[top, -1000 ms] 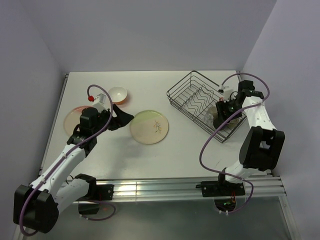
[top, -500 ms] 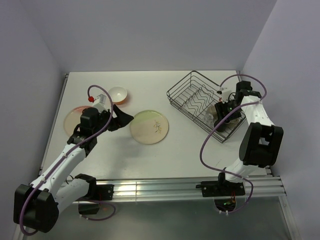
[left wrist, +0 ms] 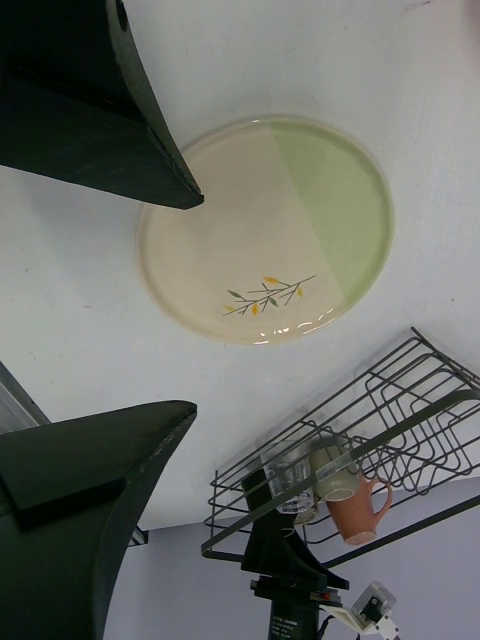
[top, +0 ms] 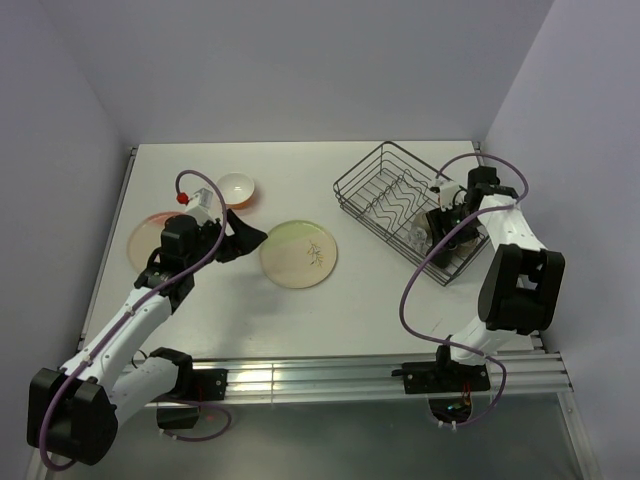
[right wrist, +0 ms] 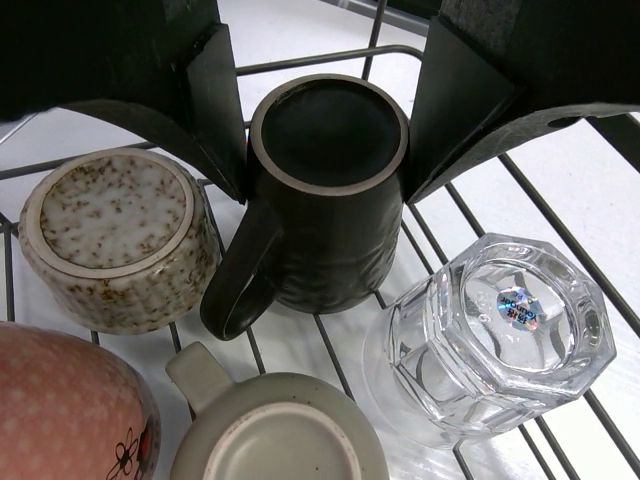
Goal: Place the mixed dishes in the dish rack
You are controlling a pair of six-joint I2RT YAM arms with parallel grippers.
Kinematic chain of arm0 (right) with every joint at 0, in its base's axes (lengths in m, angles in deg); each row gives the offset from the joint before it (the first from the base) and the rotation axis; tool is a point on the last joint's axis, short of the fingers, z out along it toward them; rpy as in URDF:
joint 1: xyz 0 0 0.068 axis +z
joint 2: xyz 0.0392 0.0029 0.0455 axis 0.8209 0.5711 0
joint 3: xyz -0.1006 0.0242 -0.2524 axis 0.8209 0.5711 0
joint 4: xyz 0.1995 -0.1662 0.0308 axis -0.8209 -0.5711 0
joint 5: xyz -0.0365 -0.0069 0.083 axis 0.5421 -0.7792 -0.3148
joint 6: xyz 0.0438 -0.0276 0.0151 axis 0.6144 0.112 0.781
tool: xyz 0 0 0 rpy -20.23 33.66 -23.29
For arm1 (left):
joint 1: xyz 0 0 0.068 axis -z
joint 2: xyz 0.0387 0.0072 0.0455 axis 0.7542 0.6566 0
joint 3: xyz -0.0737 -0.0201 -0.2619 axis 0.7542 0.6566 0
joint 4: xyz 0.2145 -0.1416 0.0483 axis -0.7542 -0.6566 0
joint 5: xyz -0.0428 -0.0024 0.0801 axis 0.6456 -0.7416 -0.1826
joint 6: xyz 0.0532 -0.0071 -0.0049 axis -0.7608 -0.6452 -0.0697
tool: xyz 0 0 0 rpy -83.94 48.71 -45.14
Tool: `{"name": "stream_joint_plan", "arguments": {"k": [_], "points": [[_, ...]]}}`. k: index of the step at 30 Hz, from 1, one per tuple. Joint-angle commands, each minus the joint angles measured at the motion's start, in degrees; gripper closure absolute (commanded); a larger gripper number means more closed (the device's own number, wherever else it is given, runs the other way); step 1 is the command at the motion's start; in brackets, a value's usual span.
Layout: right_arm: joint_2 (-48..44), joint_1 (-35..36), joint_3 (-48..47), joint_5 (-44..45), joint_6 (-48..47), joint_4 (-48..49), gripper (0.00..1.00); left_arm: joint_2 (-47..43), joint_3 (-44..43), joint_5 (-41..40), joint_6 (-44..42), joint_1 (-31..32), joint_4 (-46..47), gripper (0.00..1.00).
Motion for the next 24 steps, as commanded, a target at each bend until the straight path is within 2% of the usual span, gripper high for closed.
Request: {"name": "stream_joint_plan", "arguments": {"k": [1, 9, 18, 24], "points": [[-0.2, 0.5, 0.7, 0.2, -0.1, 2.2, 0.72, -0.9, -0.5, -0.3, -0.4, -0.3, 1.0, 0.16], [-1.7, 0.7, 1.7, 0.4, 0.2, 3.0, 0.39, -1.3, -0.5, -0.5, -0.2, -0.3, 1.0, 0.16], [-4.2, 0.7, 1.5, 1.0, 0.7, 3.1, 0.20, -1.2, -0.8, -0.5, -0.3, -0.3, 1.0, 0.16], [-4.6, 0.7, -0.1, 1.0, 1.0, 2.2, 0.16, -1.9, -0.3, -0.8, -0.2, -0.3, 1.0, 0.16]]}}
